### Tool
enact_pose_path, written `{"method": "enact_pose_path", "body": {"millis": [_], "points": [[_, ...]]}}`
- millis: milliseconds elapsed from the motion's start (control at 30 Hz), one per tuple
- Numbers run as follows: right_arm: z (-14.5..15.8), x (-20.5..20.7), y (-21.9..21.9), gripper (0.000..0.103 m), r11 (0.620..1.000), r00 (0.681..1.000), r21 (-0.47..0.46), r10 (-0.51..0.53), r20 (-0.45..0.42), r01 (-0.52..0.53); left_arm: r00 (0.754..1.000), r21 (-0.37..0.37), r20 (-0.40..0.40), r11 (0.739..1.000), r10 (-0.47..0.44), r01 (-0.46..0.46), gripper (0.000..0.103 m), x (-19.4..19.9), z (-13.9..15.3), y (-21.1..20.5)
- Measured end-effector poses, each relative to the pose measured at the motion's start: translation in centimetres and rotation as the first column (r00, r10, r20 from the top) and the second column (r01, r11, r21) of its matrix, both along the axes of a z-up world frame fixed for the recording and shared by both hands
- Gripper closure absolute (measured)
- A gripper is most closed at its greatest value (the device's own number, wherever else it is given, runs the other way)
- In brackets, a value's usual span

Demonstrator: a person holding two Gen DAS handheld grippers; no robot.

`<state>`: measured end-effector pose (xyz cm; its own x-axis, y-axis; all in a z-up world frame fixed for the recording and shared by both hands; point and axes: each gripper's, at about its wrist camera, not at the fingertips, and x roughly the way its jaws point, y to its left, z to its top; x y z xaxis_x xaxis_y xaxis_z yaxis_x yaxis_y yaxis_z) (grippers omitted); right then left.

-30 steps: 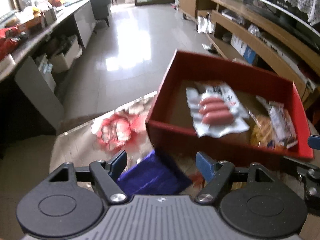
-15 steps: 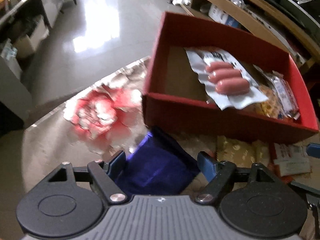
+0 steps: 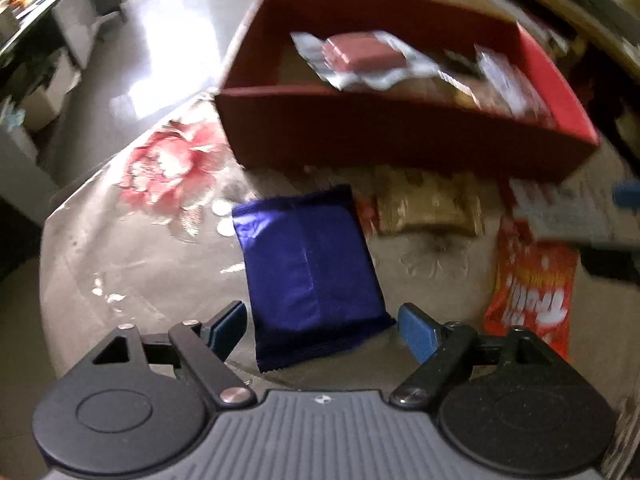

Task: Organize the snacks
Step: 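Grasp the blue foil bag with the left tool while the right tool grasps the red Trolli bag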

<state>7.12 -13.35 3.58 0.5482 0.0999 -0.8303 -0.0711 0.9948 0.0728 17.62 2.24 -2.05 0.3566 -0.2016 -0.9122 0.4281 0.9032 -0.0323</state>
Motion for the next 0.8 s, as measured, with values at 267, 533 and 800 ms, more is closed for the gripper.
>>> {"method": "enact_pose_path", "body": {"millis": [267,533,800], "points": [[0.6,-0.3,-1.3,0.022,1.000,1.000,0.017,-0.017,0.014,0.016,0.981,0.049,-0.022,0.980,0.194,-0.192,0.014,2.6,-1.3,-1.9],[-0.1,-0.2,-2.7,0.022,0.998,0.998,0.011,-0.067,-0.020,0.067,0.974,0.040,-0.028,0.974,0.224,-0.223,0.034,0.4,-0.7,-1.6],[-2.5,-1.4,-1.9,0.020,0.988,0.985,0.061,-0.134,-0.110,0.142,0.969,-0.022,-0.080,0.972,0.232,-0.235,0.034,-2.1,0.0,0.4]]}}
